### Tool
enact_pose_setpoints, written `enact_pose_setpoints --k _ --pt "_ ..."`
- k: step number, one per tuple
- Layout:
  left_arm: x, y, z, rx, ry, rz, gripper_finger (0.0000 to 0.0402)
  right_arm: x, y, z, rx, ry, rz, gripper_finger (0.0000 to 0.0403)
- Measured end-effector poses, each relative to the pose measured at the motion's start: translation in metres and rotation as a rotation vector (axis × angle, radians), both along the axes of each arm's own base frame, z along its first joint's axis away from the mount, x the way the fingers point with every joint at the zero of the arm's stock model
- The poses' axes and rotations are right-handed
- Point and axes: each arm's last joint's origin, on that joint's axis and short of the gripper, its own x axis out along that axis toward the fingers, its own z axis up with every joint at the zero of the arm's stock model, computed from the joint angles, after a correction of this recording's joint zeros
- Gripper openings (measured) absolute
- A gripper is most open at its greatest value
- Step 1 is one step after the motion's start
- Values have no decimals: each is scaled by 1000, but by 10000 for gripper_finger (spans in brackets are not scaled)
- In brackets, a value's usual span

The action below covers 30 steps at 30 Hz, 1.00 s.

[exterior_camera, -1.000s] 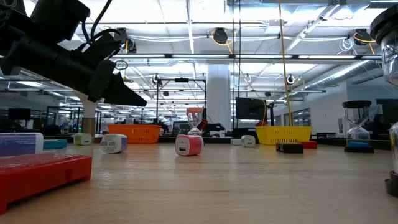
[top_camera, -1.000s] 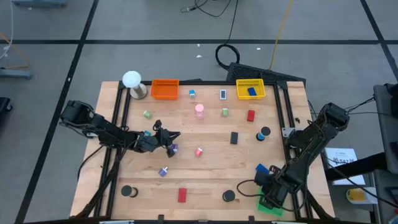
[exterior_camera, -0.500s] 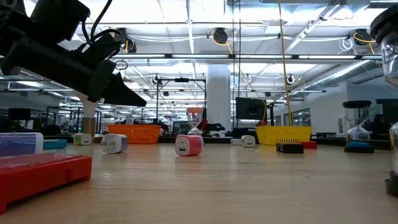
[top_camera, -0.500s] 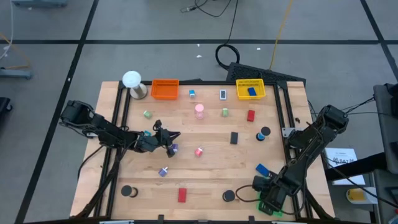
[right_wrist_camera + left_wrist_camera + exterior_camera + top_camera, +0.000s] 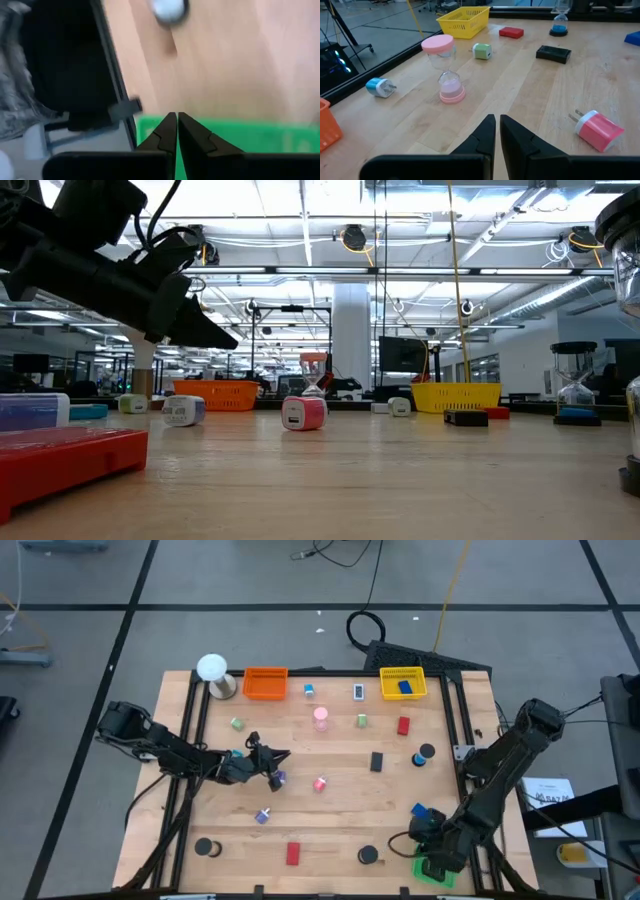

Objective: Pick & Place Office items
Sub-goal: Put the pink hourglass into the orange basket

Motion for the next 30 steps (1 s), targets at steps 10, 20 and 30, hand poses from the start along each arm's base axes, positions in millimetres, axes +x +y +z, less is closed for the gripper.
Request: enact_pose_setpoints --k 10,20,30 --pt "-3 -12 5 39 -1 -68 30 34 -41 33 -523 -564 9 11" --pt "-5 -6 19 -5 -75 -37 30 90 -116 12 -705 -750 -191 11" --pt "11 17 31 -103 -138 -21 30 102 -184 -1 -837 -730 -336 11"
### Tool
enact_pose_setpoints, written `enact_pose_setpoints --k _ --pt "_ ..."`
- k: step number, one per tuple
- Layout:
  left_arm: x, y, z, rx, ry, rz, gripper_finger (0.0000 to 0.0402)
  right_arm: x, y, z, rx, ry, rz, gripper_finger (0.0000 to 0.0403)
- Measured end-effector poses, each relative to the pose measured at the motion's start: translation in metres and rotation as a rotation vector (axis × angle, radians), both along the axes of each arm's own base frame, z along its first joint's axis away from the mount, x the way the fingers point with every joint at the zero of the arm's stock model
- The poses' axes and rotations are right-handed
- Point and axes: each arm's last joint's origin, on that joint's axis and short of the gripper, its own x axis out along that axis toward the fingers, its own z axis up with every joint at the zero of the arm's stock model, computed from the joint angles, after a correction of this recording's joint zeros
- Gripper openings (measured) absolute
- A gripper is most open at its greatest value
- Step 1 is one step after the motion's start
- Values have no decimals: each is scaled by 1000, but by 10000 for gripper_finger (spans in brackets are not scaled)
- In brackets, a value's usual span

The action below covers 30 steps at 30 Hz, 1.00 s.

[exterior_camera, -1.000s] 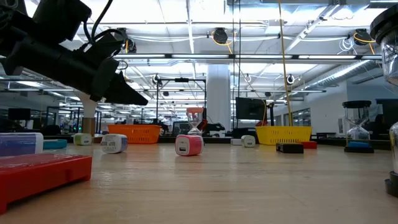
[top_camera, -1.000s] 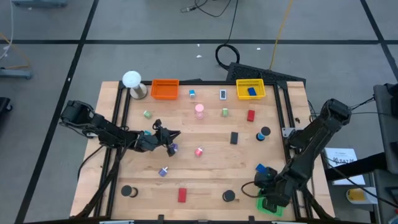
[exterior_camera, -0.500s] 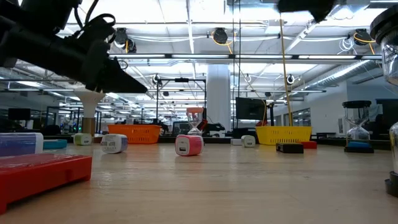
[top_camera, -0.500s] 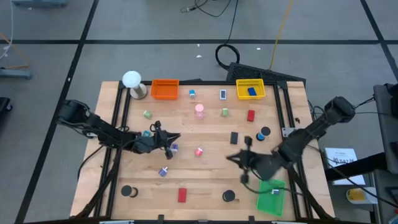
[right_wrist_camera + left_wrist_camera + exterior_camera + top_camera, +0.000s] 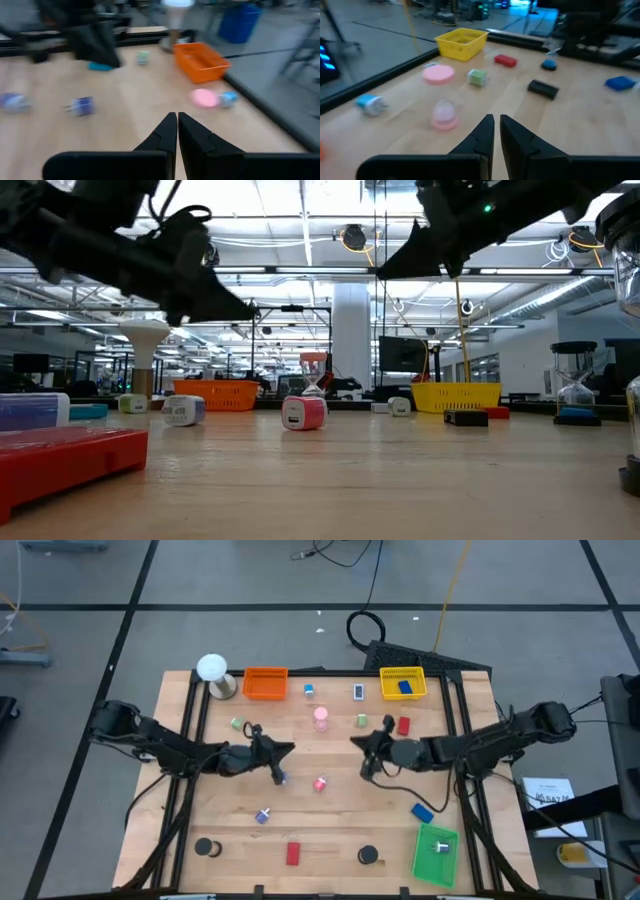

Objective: Pick & Place Office items
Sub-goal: Put the pink hourglass into the orange basket

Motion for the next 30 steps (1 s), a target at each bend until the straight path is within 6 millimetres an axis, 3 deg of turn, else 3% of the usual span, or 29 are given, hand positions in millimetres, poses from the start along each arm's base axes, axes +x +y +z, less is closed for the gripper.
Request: enact_pose_setpoints --k 5,9,19,24,30 --pt "16 14 13 -43 30 2 31 0 -18 0 -33 5 -112 11" --pt "30 29 26 -55 157 45 47 0 -24 0 -33 6 -135 11" --pt "53 70 68 -139 199 82 189 0 -24 0 -54 20 -125 11" --pt "62 88 57 -173 229 106 260 0 -24 0 -54 24 -124 11" --pt "79 101 35 -171 306 132 315 0 -24 -1 -55 30 -124 11"
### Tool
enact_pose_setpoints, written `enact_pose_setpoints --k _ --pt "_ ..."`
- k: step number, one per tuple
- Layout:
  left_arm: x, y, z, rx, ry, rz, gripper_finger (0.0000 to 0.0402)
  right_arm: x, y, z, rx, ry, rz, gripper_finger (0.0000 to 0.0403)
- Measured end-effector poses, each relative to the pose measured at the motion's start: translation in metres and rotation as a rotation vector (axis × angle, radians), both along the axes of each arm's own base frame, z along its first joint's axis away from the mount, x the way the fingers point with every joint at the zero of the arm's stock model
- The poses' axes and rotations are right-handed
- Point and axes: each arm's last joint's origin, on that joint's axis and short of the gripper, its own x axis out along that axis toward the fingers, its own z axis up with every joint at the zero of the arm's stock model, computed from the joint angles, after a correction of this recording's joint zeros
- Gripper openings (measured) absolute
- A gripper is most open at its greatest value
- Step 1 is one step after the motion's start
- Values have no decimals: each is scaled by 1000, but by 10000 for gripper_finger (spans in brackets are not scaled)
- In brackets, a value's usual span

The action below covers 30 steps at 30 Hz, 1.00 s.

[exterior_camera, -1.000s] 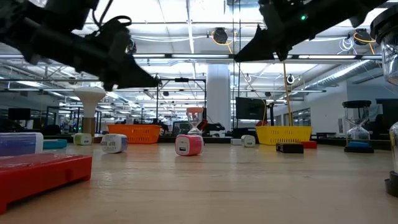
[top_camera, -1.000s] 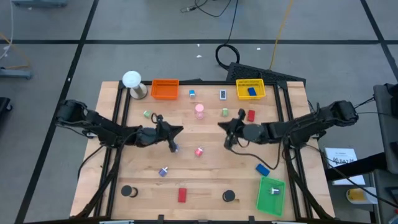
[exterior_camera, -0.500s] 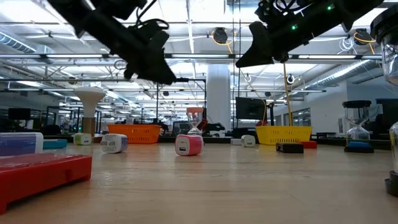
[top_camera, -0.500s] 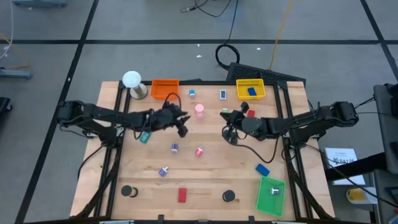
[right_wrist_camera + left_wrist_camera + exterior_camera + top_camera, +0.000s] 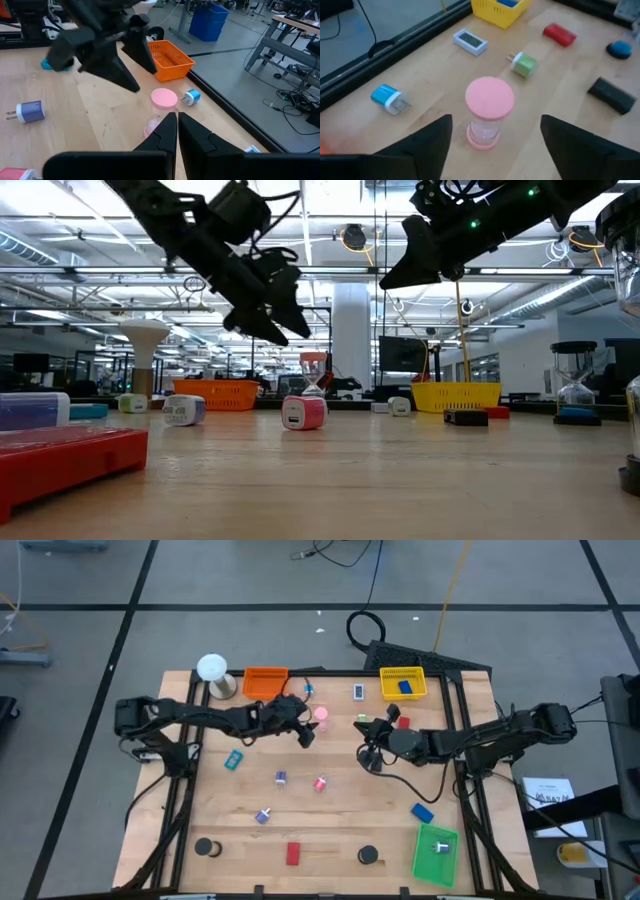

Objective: Pick & Place Office items
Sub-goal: Put the pink hourglass into the orange basket

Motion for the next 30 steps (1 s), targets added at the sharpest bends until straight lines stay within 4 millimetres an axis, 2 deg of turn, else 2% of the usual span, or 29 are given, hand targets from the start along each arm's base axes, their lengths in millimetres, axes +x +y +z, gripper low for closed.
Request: enact_pose_setpoints --k 7,18,22,28,30 --pt "20 9 -11 21 8 -3 345 0 0 0 0 0 0 11" --pt "39 27 -30 25 61 28 344 1 1 -1 17 5 43 11" --pt "43 27 -36 34 81 14 310 1 2 -1 32 6 81 11" --pt "44 27 -36 33 76 12 203 1 3 -1 38 6 98 11" --pt "44 28 -36 42 70 12 194 1 3 -1 38 7 98 11"
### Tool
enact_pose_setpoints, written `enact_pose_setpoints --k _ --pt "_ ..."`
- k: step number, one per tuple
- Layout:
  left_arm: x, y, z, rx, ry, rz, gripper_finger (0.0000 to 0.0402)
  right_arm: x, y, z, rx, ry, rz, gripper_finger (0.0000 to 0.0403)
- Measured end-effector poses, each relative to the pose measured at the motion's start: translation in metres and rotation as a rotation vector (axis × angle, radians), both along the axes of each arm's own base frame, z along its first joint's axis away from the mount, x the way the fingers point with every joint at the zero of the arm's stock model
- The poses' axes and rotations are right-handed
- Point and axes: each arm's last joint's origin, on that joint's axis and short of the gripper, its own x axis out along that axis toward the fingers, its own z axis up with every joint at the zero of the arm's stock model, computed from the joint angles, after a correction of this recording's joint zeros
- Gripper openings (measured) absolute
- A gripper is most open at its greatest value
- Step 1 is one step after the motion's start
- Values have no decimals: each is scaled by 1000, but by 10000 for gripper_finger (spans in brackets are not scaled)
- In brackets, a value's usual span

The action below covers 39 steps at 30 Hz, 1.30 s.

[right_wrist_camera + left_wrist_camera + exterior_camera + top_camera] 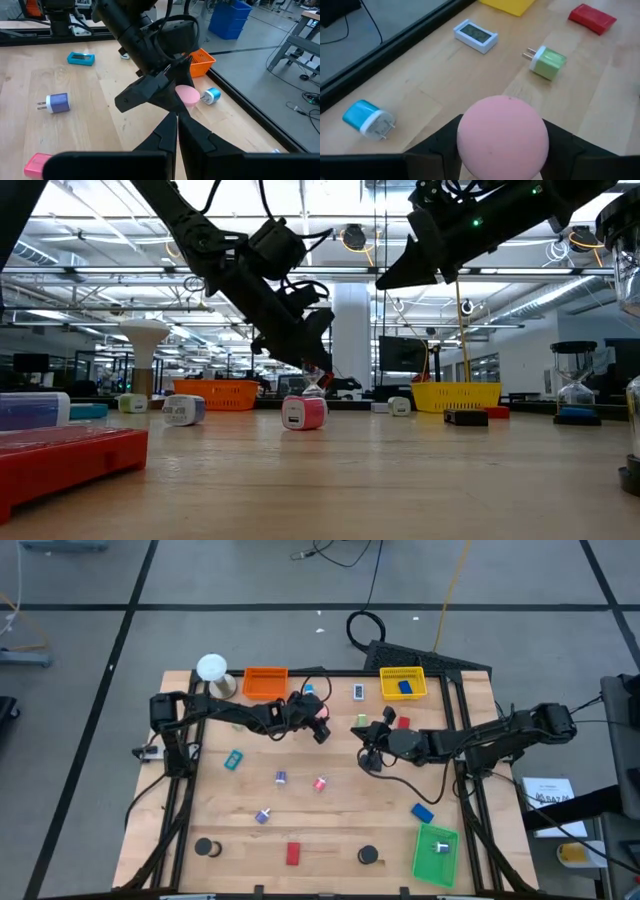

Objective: Pick & Place Office items
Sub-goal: Put the pink hourglass into the orange basket

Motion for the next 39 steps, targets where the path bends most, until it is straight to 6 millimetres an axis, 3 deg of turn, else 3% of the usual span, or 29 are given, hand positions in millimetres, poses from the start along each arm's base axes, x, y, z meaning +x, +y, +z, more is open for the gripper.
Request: enact_pose_setpoints --k 5,9,17,22,26,34,39 --pt "0 0 2 13 1 -6 194 0 0 0 0 0 0 11" --pt "-13 2 26 30 8 29 194 0 0 0 0 0 0 11" --pt "-82 13 105 7 -16 210 194 0 0 1 1 -8 0 11" --pt "-127 31 132 26 -31 420 194 0 0 1 1 -8 0 11" --pt "-147 55 131 5 -38 540 194 0 0 1 1 -8 0 11" --pt "-158 97 91 -38 -46 691 194 0 0 1 1 -8 0 11" --pt "-158 106 70 -63 -20 720 194 0 0 1 1 -8 0 11"
